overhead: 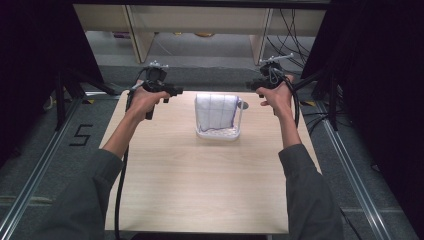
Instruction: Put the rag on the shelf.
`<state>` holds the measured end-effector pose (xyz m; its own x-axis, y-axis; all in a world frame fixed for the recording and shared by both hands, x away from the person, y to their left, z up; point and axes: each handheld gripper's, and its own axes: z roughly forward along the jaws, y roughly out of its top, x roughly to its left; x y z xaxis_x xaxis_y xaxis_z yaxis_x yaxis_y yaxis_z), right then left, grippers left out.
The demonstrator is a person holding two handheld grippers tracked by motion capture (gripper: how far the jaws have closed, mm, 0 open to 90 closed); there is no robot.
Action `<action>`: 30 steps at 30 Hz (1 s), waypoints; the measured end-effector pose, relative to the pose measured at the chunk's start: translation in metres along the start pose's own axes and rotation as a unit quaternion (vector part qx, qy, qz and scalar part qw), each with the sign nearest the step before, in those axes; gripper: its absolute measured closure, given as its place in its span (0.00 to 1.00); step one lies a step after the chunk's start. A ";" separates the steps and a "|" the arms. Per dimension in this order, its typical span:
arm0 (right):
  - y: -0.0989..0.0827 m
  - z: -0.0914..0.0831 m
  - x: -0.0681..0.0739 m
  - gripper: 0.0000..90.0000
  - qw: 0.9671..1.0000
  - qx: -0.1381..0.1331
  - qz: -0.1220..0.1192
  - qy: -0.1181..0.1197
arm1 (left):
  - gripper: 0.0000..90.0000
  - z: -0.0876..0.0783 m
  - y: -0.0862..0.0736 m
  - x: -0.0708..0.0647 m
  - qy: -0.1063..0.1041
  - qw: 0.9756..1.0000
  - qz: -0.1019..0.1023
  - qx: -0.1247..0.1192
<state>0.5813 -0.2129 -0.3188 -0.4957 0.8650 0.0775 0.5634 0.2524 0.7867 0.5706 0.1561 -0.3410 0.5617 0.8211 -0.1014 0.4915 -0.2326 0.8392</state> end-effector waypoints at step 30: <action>-0.034 -0.037 0.020 0.55 0.998 -0.037 -0.032 0.031 | 0.43 -0.024 -0.043 -0.026 -0.041 0.999 0.010 -0.011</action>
<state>0.5277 -0.2200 -0.3217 -0.5708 0.8187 0.0620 0.4796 0.2712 0.8345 0.5185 0.1573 -0.3613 0.6252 0.7701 -0.1269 0.4653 -0.2372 0.8528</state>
